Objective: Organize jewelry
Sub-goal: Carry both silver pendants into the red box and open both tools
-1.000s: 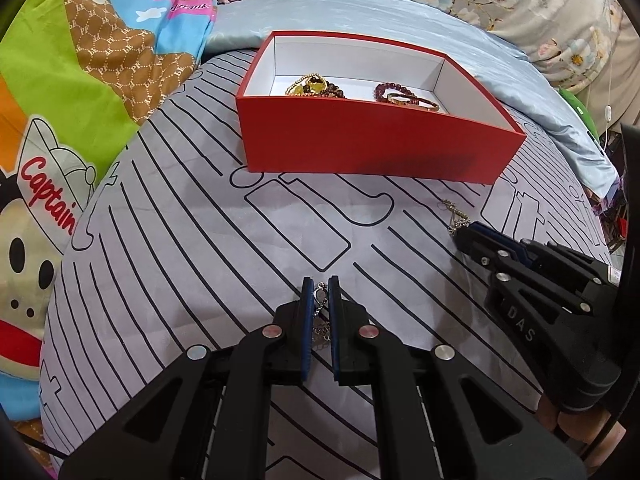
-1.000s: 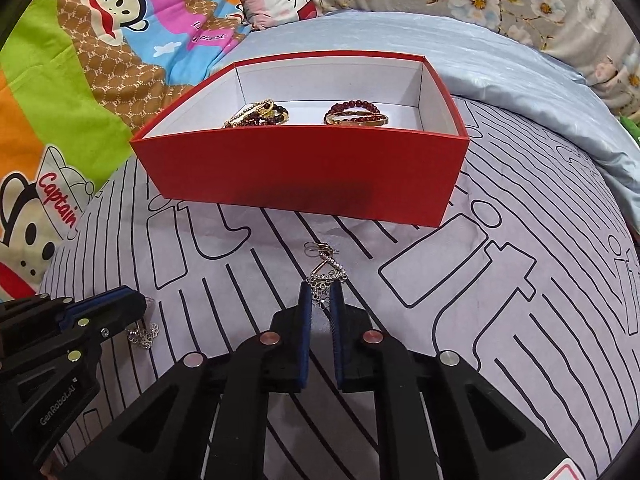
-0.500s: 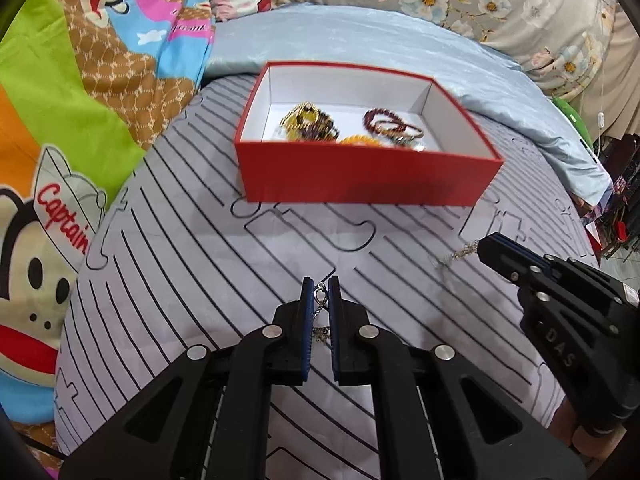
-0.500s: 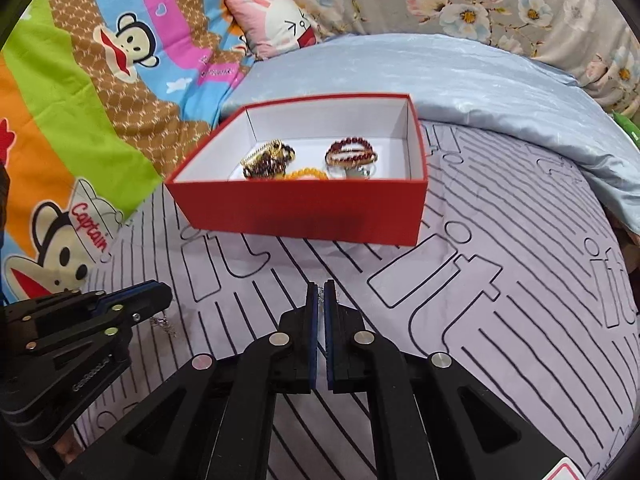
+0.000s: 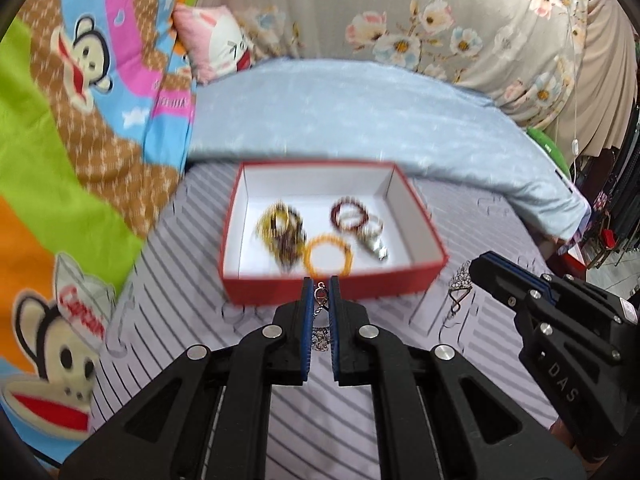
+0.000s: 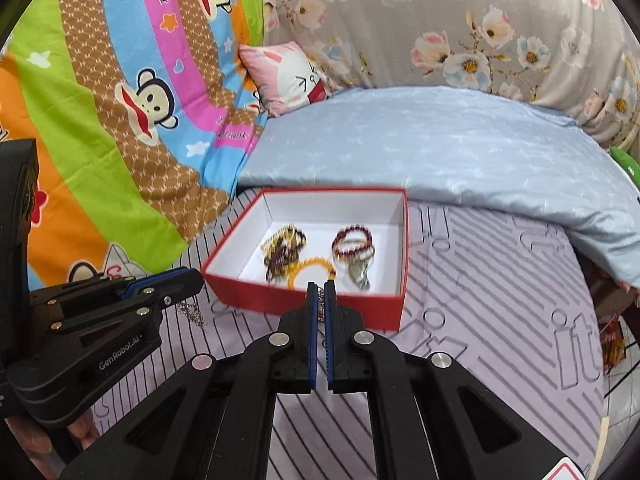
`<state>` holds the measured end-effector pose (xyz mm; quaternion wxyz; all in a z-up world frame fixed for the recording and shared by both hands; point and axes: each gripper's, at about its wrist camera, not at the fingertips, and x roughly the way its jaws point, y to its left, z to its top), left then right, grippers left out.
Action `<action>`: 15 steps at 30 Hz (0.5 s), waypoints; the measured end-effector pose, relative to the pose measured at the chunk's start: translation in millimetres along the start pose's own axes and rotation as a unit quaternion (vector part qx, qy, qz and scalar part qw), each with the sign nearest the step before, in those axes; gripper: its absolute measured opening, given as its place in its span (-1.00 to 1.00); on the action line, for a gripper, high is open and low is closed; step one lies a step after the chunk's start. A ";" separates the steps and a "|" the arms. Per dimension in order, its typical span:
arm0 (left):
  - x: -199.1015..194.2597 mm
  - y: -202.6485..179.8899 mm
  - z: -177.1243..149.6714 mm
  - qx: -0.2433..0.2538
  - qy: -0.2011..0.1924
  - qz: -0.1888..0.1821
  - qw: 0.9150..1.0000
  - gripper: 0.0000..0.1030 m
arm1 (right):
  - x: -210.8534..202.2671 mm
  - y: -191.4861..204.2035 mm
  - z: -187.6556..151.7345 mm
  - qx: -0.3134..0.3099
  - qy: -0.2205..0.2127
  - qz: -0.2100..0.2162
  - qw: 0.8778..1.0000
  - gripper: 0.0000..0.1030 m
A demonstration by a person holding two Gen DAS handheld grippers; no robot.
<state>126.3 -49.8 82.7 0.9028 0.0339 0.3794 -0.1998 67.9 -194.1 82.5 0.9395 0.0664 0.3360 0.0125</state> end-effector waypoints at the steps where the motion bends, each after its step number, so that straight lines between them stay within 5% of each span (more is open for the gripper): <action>1: -0.1 -0.9 5.9 0.003 -0.005 0.001 1.000 -0.87 | 0.0 -0.2 7.4 -0.001 -0.005 0.001 1.000 -0.94; 7: 20.4 1.3 43.8 0.009 -0.019 0.007 1.000 -0.87 | 16.3 -3.7 38.1 -0.002 -0.016 0.004 1.000 -0.94; 15: 76.3 8.5 63.4 0.007 0.008 0.020 1.000 -0.87 | 68.8 -9.3 57.8 0.003 0.004 0.004 1.000 -0.94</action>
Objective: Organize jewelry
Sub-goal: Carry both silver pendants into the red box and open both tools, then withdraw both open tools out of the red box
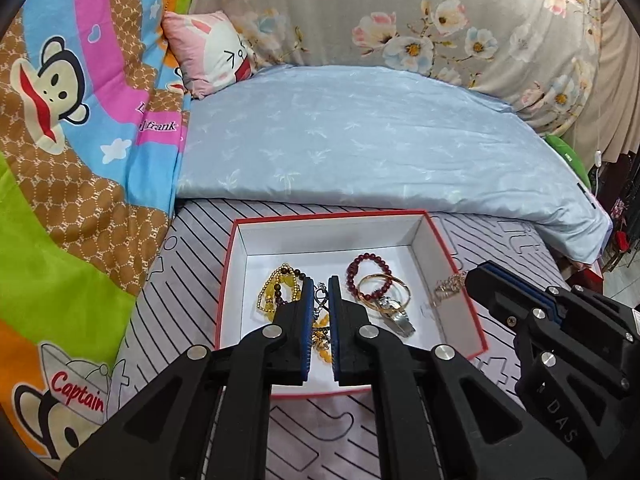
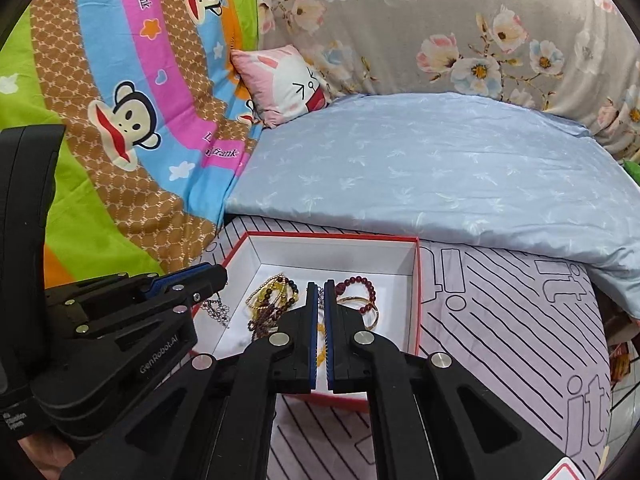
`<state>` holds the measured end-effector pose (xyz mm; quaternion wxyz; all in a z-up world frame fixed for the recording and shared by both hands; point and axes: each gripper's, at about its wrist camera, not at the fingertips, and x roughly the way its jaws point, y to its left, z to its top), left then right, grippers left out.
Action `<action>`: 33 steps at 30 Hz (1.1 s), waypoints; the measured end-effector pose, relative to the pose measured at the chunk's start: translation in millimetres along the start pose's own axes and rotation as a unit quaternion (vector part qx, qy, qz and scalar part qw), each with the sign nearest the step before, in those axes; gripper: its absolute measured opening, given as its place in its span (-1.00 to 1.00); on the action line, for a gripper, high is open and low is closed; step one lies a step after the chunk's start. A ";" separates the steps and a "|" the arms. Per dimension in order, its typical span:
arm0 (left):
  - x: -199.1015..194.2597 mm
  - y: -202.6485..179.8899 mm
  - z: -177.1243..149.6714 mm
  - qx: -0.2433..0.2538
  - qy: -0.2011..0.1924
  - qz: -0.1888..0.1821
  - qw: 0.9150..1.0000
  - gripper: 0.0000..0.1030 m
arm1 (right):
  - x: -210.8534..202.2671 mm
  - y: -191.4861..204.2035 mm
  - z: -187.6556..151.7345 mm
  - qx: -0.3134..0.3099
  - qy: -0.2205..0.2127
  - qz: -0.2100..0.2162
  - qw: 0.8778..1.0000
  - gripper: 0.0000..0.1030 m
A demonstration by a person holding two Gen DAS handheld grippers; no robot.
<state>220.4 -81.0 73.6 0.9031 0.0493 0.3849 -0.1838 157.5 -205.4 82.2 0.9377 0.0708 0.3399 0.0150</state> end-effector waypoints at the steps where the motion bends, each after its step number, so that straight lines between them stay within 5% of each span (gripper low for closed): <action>1: 8.5 1.5 1.0 -0.002 0.005 0.002 1.000 -0.87 | 7.7 -1.2 1.0 0.000 0.004 -0.001 1.000 -0.94; 21: 82.8 9.3 5.4 -0.008 0.048 0.027 0.998 -0.86 | 80.4 -11.0 -6.0 0.003 0.051 -0.009 0.999 -0.91; 27: 81.8 8.4 3.6 -0.004 0.042 0.054 0.998 -0.12 | 78.9 -10.7 -6.4 0.004 0.046 -0.030 0.998 -0.57; 33: 78.0 12.7 2.0 -0.012 0.043 0.060 0.997 -0.12 | 71.6 -14.1 -8.1 0.009 0.041 -0.044 0.998 -0.32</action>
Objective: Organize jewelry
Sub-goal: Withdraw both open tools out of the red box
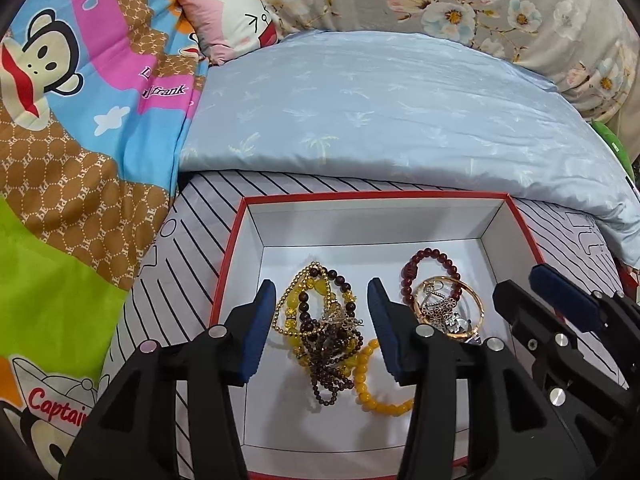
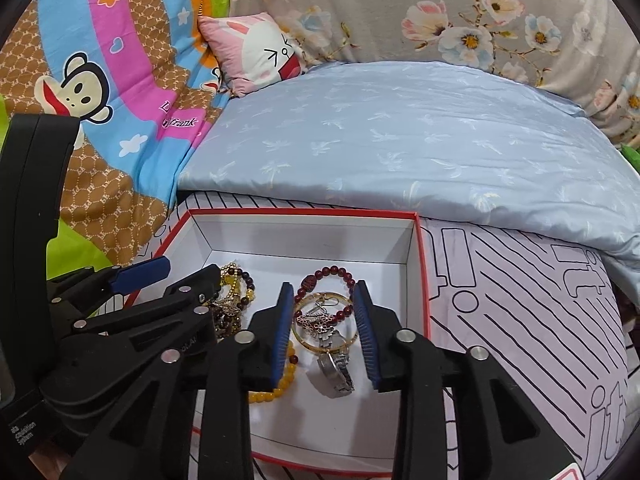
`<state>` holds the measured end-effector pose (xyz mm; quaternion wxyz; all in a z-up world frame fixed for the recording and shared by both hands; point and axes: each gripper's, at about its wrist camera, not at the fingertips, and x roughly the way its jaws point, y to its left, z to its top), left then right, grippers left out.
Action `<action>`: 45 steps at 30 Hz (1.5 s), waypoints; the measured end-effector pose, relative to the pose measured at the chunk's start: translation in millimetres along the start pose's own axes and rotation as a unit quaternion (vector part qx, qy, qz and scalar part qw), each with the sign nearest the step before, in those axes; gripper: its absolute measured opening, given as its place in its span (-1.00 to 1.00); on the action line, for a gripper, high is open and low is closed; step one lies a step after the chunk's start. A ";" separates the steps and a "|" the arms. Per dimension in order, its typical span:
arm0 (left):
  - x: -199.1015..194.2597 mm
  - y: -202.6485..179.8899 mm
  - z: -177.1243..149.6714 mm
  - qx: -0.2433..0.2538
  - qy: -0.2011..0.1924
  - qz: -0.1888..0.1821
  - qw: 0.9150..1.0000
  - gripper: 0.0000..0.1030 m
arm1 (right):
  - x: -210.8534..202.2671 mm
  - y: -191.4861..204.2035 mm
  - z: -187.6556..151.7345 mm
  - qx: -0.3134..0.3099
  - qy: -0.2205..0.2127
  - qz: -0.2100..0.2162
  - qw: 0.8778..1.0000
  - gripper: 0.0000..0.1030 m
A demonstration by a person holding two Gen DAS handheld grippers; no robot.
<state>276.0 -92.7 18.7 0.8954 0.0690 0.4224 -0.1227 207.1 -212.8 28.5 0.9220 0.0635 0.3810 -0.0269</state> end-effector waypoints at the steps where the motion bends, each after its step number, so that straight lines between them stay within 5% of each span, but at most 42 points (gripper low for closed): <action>1: -1.2 0.3 -0.8 -0.001 0.000 -0.001 1.000 -0.12 | -1.5 -0.1 -0.3 0.000 -0.001 0.000 1.000 -0.31; 13: -30.2 0.7 -14.5 -0.001 -0.005 -0.007 1.000 -0.10 | -31.8 -1.0 -13.5 0.007 -0.009 -0.006 1.000 -0.13; 22: -54.0 7.7 -43.8 -0.014 -0.002 -0.013 1.000 0.18 | -59.2 5.1 -40.7 0.023 -0.006 -0.002 1.000 -0.02; 27: -62.6 16.8 -59.1 -0.028 0.002 -0.013 1.000 0.40 | -69.0 4.5 -52.9 0.038 0.003 -0.011 0.999 0.25; 36: -71.2 23.7 -81.1 -0.037 0.018 0.003 0.999 0.41 | -80.3 14.2 -71.0 0.032 0.016 -0.030 0.999 0.36; 41: -79.6 27.9 -88.0 -0.051 0.010 0.013 0.999 0.65 | -86.2 9.8 -77.6 0.047 0.010 -0.030 0.998 0.52; 45: -82.2 24.4 -86.3 -0.036 0.009 0.027 0.999 0.65 | -87.5 9.2 -79.1 0.046 0.009 -0.035 0.998 0.52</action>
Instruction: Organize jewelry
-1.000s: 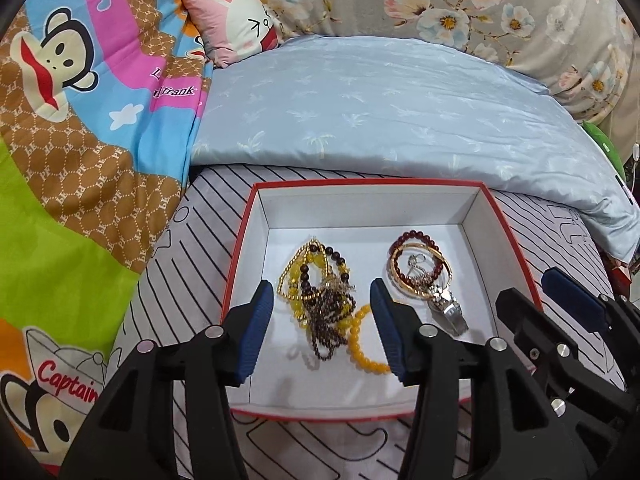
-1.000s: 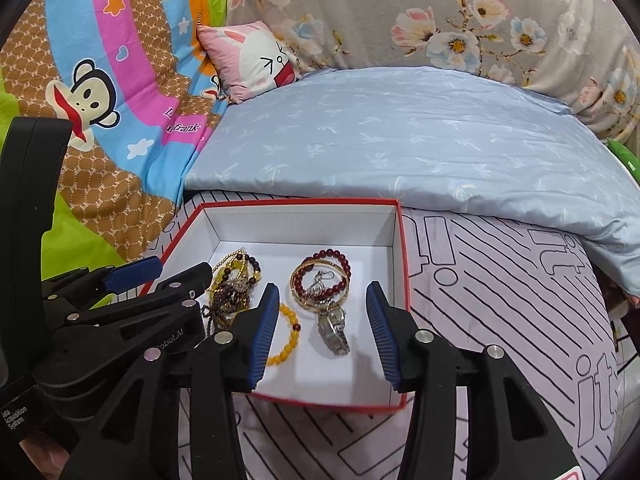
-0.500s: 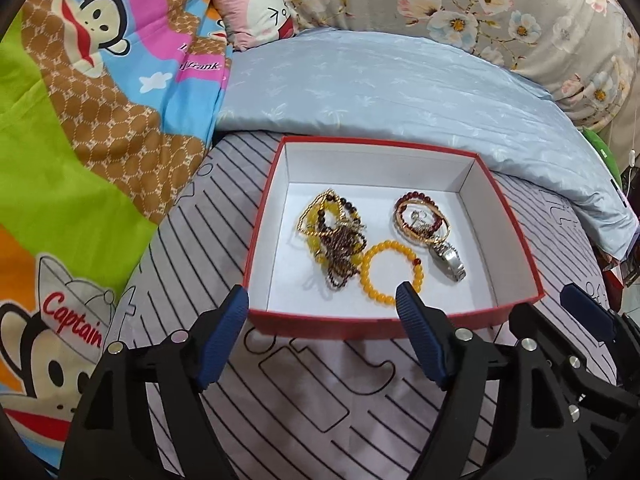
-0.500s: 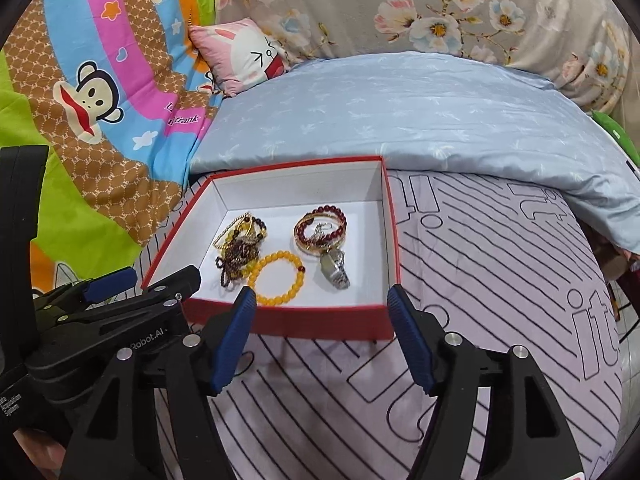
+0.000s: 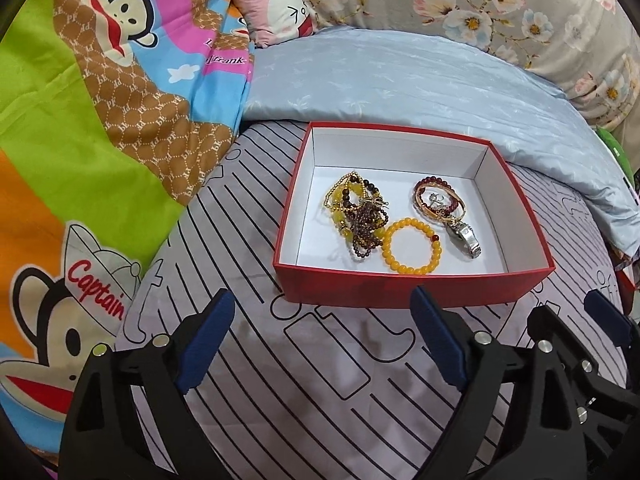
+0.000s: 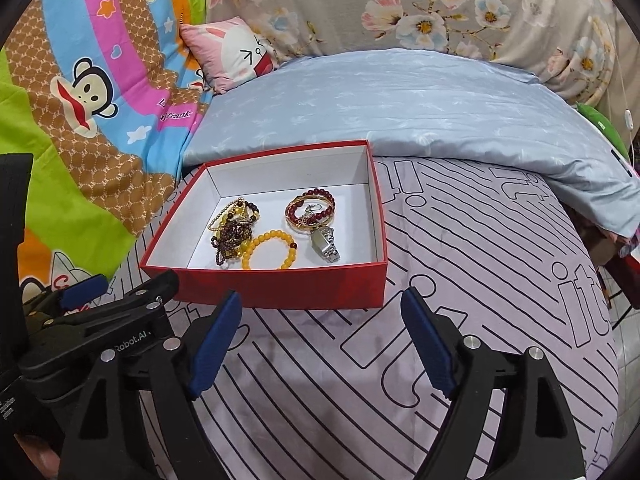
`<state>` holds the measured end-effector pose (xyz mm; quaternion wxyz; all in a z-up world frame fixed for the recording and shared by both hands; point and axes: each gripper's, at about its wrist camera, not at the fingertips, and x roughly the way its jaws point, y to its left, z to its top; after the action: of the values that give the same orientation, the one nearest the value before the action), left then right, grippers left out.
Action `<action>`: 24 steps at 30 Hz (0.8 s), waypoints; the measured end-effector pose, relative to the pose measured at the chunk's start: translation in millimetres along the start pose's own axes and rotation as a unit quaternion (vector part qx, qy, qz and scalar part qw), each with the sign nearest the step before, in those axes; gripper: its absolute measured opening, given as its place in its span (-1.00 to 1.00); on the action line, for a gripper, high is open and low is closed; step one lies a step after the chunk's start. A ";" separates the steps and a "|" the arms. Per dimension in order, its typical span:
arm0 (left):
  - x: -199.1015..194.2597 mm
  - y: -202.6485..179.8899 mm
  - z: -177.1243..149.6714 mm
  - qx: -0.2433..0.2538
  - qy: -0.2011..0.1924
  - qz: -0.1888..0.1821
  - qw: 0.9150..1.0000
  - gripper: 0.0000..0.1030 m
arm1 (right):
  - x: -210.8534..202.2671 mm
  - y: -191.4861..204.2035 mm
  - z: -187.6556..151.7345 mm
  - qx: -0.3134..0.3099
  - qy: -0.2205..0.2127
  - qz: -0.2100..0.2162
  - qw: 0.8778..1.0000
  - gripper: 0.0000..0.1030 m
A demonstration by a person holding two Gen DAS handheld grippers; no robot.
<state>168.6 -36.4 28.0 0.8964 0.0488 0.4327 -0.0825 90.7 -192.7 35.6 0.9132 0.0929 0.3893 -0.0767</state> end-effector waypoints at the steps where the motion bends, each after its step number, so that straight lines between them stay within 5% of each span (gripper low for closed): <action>1: -0.4 -0.7 0.2 0.002 0.001 0.000 1.000 0.65 | -0.6 0.7 -0.5 -0.002 -0.001 -0.003 1.000 0.52; 24: -2.5 0.7 -2.4 -0.003 -0.003 0.012 1.000 0.67 | -0.9 2.0 -0.5 -0.003 -0.007 -0.009 1.000 0.53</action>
<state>165.4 -35.0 28.5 0.8989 0.0511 0.4293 -0.0706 90.2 -190.6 36.1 0.9157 0.0858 0.3836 -0.0841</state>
